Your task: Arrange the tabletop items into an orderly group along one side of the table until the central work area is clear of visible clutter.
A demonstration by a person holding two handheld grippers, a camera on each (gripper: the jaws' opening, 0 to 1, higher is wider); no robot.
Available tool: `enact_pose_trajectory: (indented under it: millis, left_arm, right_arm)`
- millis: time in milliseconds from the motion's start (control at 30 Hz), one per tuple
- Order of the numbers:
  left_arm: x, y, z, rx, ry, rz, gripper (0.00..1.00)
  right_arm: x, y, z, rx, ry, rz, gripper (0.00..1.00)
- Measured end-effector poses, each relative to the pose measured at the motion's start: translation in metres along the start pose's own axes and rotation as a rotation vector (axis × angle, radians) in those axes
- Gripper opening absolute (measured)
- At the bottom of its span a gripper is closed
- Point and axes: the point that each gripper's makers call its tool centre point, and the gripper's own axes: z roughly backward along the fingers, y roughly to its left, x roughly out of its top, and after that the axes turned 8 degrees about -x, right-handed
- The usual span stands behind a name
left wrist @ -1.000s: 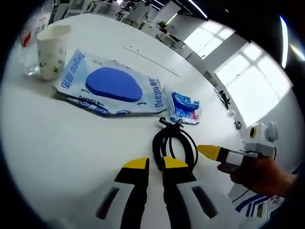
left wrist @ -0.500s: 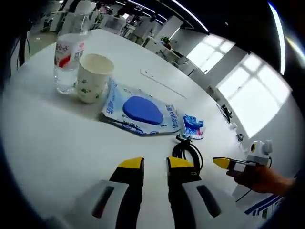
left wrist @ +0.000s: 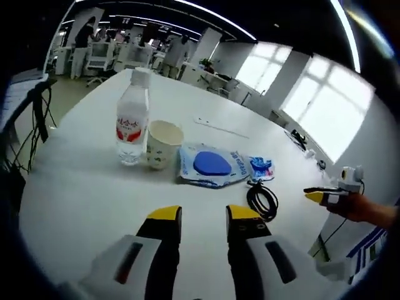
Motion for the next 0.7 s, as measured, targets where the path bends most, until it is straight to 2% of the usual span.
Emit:
enact_pose_trajectory:
  millis: [67, 167, 300, 467, 533, 700]
  left_arm:
    - [0.008, -0.003, 0.008, -0.006, -0.01, -0.03, 0.29]
    - [0.017, -0.003, 0.017, -0.007, -0.017, -0.079, 0.3]
    - [0.031, -0.014, 0.033, -0.011, -0.02, -0.164, 0.35]
    - [0.037, -0.007, 0.05, -0.01, -0.031, -0.198, 0.43]
    - [0.043, -0.008, 0.057, -0.007, -0.033, -0.218, 0.47]
    - [0.051, -0.004, 0.076, -0.012, -0.048, -0.23, 0.6]
  right_arm:
    - [0.0, -0.002, -0.002, 0.006, -0.014, 0.028, 0.42]
    - [0.005, 0.007, 0.011, 0.028, -0.038, 0.065, 0.47]
    - [0.01, 0.008, 0.022, 0.04, -0.056, 0.076, 0.53]
    - [0.012, 0.013, 0.031, 0.05, -0.064, 0.091, 0.58]
    - [0.01, 0.009, 0.035, 0.054, -0.064, 0.093, 0.63]
    - [0.012, 0.017, 0.047, 0.063, -0.069, 0.082, 0.74]
